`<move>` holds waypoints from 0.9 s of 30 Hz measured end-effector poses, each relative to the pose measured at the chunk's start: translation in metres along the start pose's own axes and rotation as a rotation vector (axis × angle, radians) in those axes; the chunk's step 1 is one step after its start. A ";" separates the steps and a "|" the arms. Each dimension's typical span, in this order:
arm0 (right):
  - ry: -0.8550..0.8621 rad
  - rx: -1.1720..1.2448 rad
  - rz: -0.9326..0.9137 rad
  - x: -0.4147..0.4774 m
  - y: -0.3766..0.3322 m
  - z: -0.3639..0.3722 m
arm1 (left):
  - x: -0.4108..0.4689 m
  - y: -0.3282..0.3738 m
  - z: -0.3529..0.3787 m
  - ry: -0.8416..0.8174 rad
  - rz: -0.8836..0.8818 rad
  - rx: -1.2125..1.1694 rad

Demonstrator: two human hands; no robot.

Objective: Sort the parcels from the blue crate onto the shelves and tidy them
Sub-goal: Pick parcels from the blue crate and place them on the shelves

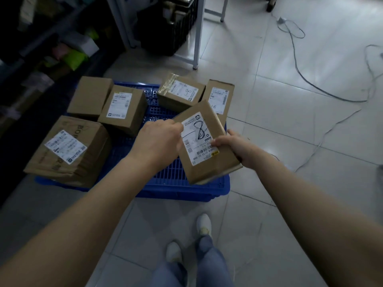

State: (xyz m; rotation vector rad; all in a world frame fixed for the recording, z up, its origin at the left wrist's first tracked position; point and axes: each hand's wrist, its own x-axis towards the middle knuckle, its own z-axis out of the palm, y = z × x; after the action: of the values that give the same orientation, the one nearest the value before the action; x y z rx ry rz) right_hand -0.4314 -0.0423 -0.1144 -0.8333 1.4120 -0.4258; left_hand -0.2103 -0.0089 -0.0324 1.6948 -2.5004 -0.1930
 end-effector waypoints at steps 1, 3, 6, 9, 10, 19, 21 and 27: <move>0.033 0.018 -0.029 -0.002 -0.006 -0.004 | 0.005 0.001 -0.003 0.000 -0.003 -0.012; 0.126 0.063 -0.079 -0.003 -0.019 -0.014 | 0.018 0.004 -0.006 -0.001 -0.018 -0.026; 0.274 0.111 -0.118 0.003 -0.038 -0.033 | 0.044 0.010 -0.005 0.009 -0.062 -0.061; 0.445 0.088 -0.125 0.038 -0.038 -0.072 | 0.076 0.018 0.005 0.004 -0.120 -0.101; 0.483 0.088 -0.135 0.054 -0.033 -0.090 | 0.087 0.020 0.011 -0.008 -0.145 -0.119; 0.608 0.124 -0.153 0.102 -0.038 -0.166 | 0.172 0.008 0.114 -0.211 -0.514 -0.514; 0.604 0.133 -0.163 0.105 -0.037 -0.168 | 0.184 0.002 0.140 -0.268 -0.570 -0.577; 0.535 0.254 -0.239 0.120 -0.018 -0.166 | 0.211 -0.020 0.201 -0.344 -0.779 -0.857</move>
State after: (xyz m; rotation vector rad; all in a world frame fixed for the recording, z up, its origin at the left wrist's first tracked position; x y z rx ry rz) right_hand -0.5697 -0.1810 -0.1749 -0.7079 1.7026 -1.0493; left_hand -0.3034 -0.2044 -0.2287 2.1344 -1.3410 -1.4535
